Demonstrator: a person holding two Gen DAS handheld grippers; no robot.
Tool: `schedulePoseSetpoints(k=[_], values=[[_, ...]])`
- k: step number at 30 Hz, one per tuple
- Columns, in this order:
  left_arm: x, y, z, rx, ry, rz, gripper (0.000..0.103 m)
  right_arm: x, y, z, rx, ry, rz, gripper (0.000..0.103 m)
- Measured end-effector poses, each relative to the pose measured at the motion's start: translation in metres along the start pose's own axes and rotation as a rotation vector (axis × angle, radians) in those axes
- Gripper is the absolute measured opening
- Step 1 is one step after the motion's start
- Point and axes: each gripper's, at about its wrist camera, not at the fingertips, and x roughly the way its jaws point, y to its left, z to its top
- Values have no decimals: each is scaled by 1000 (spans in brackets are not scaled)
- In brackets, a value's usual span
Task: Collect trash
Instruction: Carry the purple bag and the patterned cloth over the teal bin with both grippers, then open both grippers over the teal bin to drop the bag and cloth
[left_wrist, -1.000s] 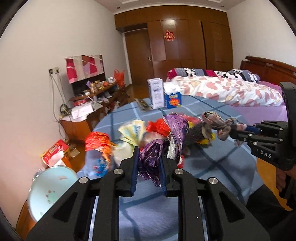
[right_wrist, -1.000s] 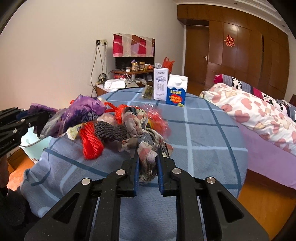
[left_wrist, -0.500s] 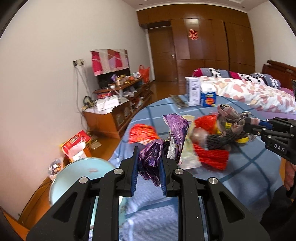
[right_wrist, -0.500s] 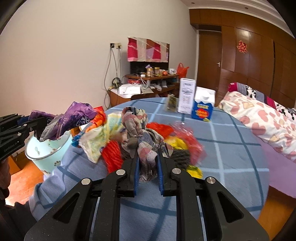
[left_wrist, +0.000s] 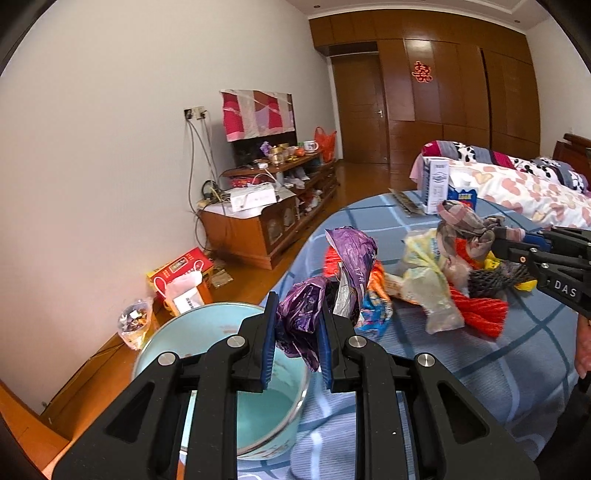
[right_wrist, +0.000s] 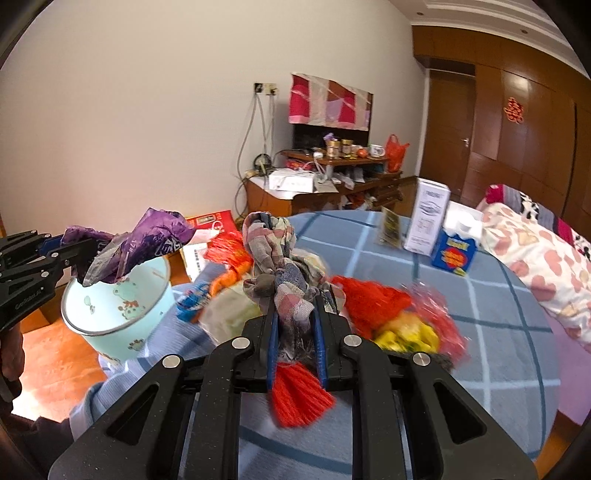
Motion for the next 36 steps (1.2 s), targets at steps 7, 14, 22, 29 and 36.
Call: schedulePoseSetpoints(k=[7,14,22,29,36], values=[[-2,19,-6,-15,8,49,20,19,29,15,-43,-2,41,17],[0,39,-11,-30,24,114,20,36,53,26,-75,0,82,17],[4,58,-17,-54,37,166,21,55,76,34,-107,7,116,17],[6,77,-24,-77,51,218,21,67,95,34,-136,19,146,17],[8,86,-32,-89,84,254,21,77,115,36,-162,28,176,17]])
